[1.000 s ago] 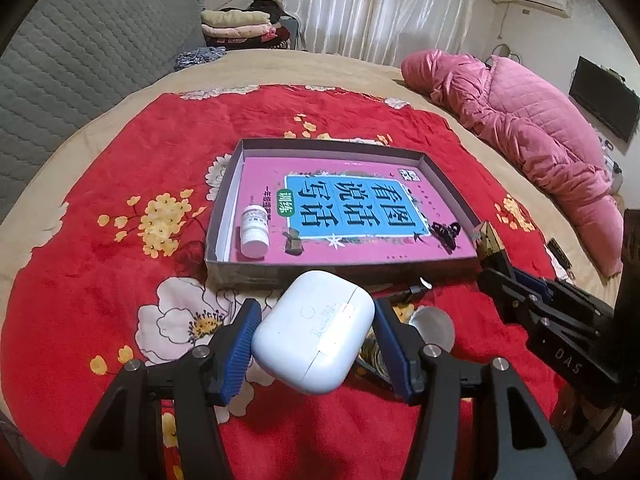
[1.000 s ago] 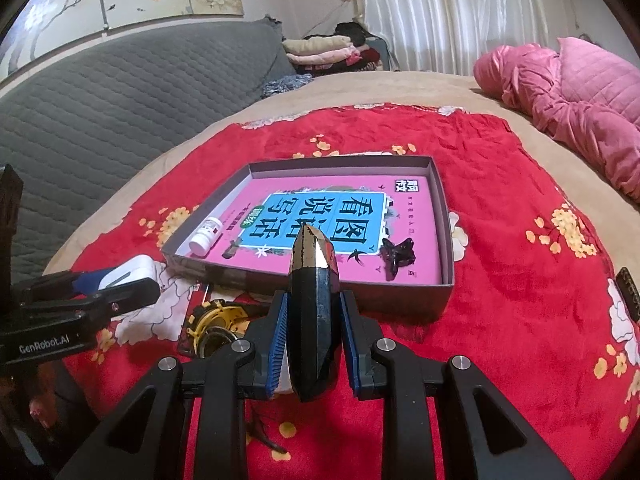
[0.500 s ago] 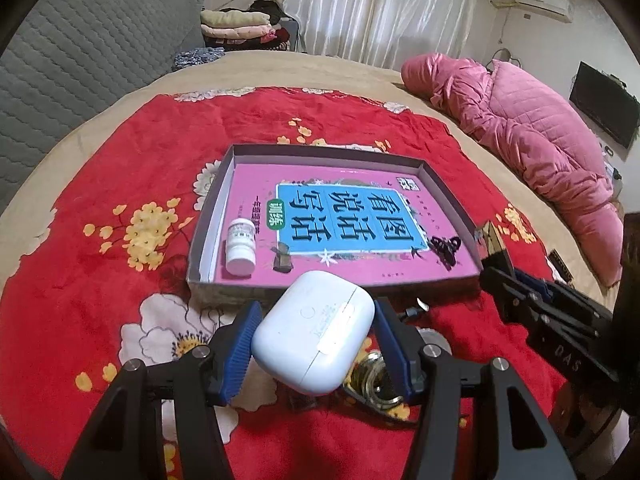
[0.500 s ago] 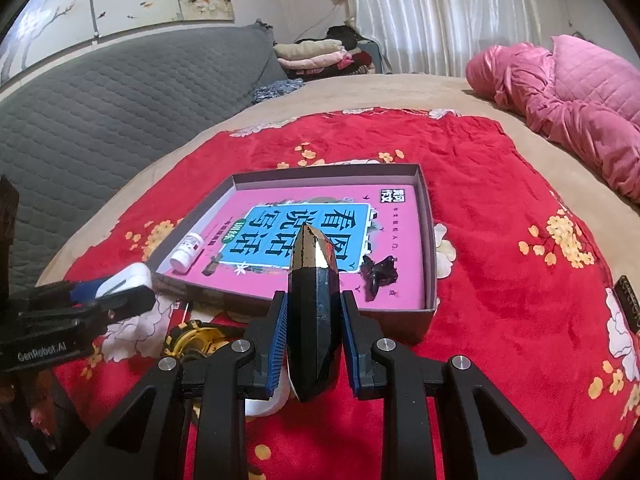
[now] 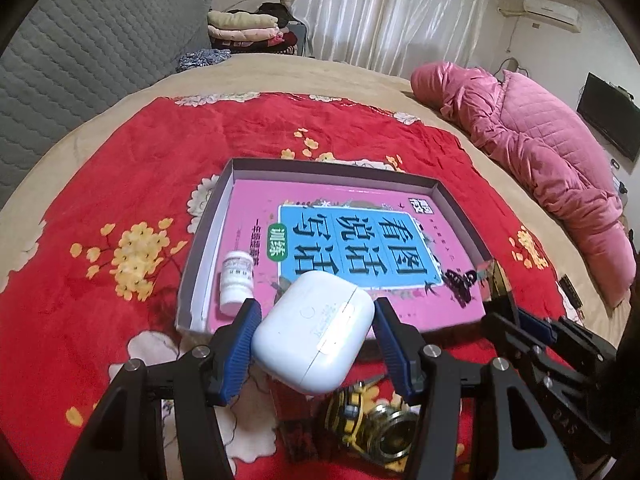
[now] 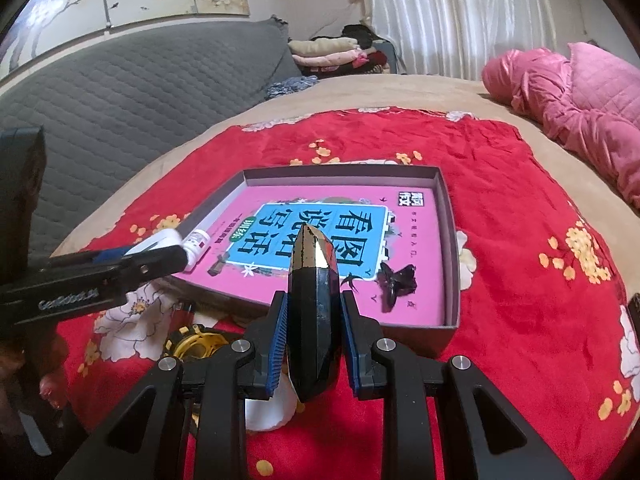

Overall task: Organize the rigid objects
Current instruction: 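Lift the black pen with the right gripper while the left lifts the white earbud case, then lower the pen into the grey box with the right gripper while the left lowers the earbud case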

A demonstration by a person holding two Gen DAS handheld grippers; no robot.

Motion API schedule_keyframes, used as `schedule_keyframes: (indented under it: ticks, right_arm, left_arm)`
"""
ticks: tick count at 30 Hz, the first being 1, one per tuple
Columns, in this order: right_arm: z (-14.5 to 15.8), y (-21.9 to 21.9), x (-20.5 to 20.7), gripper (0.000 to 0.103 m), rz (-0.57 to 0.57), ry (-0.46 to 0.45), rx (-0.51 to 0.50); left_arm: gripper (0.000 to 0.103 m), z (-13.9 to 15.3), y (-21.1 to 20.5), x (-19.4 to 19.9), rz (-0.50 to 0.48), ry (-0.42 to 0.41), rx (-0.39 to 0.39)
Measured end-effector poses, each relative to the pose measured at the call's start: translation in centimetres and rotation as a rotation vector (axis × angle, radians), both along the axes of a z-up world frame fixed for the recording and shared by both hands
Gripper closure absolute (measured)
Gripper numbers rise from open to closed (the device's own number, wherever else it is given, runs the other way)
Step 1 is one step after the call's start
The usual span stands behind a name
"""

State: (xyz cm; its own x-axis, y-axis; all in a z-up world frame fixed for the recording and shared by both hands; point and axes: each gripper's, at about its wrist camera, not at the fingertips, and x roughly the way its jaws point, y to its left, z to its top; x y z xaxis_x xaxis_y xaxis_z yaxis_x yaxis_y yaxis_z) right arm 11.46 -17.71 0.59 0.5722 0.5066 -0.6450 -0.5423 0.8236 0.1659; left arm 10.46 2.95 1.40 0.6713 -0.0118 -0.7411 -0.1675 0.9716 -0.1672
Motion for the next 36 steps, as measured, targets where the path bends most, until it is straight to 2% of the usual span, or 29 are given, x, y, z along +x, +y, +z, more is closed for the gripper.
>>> schedule_keyframes:
  ticks: [8,18,36]
  right_arm:
    - [0.4,0.3,1.2,0.077,0.006,-0.034,0.011]
    - [0.1,0.4,3.0,0.077,-0.001,-0.023,0.028]
    - [-1.2,0.8,5.7,0.077,-0.018,0.048,0.039]
  left_arm:
    - [0.046,-0.4,0.1,2.0,0.012,0.004,-0.002]
    - [0.046,-1.3,-0.1,4.1,0.000,0.031,0.010]
    - [0.046,-3.8,-1.0,5.8,-0.023,0.089,0.024]
